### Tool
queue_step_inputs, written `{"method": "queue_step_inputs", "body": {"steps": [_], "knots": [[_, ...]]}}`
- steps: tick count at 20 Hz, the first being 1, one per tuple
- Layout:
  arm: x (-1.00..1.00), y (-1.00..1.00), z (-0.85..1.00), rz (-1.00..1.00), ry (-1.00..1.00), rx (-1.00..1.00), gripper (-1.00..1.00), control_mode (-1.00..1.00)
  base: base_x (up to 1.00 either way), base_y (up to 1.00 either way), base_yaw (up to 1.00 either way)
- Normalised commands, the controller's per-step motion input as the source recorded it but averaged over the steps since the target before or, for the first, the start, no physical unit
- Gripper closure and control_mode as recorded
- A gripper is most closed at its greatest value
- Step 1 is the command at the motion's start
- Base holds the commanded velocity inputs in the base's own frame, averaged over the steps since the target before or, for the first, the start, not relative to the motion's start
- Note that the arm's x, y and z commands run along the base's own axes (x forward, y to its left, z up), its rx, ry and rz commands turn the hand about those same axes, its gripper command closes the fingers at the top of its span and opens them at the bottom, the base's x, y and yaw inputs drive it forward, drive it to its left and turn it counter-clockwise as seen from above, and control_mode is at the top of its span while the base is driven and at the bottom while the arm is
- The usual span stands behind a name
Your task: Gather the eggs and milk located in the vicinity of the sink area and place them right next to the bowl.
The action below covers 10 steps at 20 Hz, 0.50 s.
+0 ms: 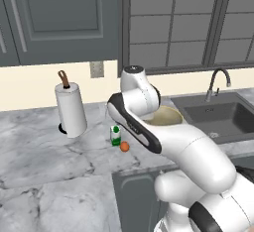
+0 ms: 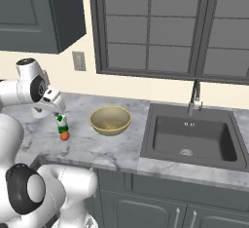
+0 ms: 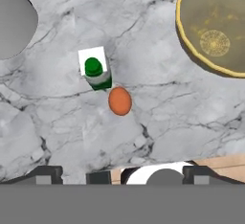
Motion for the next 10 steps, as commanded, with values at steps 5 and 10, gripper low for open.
{"method": "queue_step_inputs", "body": {"steps": [5, 10], "knots": [[0.10, 0.07, -0.30, 0.00, 0.07, 0.00, -1.00, -1.00, 0.00, 0.00, 0.00], [0.17, 0.00, -0.29, 0.00, 0.09, 0.00, -1.00, -1.00, 0.00, 0.00, 0.00]]}}
